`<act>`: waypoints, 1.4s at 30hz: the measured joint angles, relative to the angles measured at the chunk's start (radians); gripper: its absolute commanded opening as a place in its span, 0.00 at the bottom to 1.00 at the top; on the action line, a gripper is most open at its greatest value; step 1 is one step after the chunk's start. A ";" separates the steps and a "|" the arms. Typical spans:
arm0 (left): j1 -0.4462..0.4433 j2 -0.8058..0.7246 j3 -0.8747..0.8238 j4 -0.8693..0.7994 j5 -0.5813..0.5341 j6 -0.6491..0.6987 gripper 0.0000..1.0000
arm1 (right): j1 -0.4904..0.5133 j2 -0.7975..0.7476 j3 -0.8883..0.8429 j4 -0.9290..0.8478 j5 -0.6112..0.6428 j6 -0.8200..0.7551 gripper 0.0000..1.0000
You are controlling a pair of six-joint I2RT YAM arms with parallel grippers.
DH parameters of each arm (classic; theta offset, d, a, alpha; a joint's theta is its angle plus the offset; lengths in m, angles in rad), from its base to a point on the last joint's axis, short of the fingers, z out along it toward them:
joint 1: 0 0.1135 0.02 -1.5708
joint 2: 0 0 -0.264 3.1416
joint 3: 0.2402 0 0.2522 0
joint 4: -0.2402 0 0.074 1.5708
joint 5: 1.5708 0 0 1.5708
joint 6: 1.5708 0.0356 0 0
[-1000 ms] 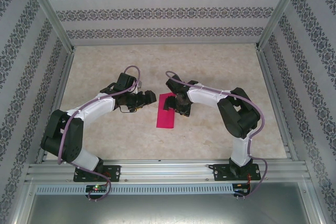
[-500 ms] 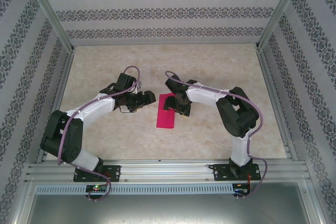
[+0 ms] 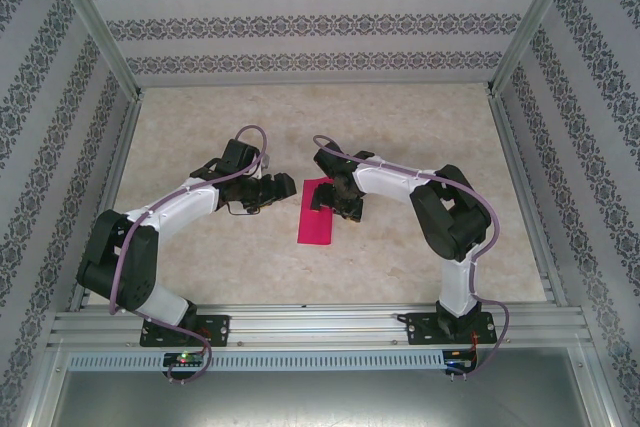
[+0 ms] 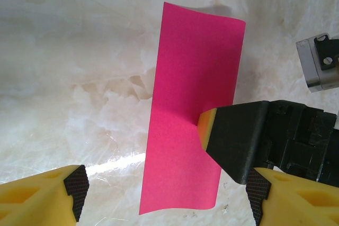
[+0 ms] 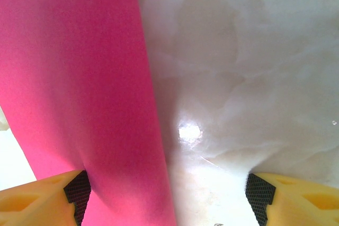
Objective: Fold a paper plane with a square sheet of paper (pick it up from the middle)
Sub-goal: Fold the square sheet of paper in half at the center of the table.
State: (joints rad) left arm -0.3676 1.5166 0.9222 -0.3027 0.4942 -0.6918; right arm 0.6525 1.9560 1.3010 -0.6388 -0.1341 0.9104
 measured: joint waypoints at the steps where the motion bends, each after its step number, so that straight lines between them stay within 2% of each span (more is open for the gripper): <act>1: 0.000 0.000 0.000 0.000 0.000 0.000 0.79 | 0.000 0.000 0.000 0.000 0.000 0.000 0.80; 24: -0.019 0.048 0.000 0.000 0.027 0.000 0.66 | -0.001 0.002 0.000 -0.004 -0.001 -0.023 0.80; 42: -0.019 0.061 0.001 0.001 0.027 0.000 0.65 | -0.003 0.001 -0.006 0.002 -0.001 -0.007 0.79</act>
State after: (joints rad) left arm -0.3870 1.5776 0.9230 -0.3019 0.5209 -0.6918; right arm 0.6498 1.9568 1.2949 -0.6365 -0.1352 0.9035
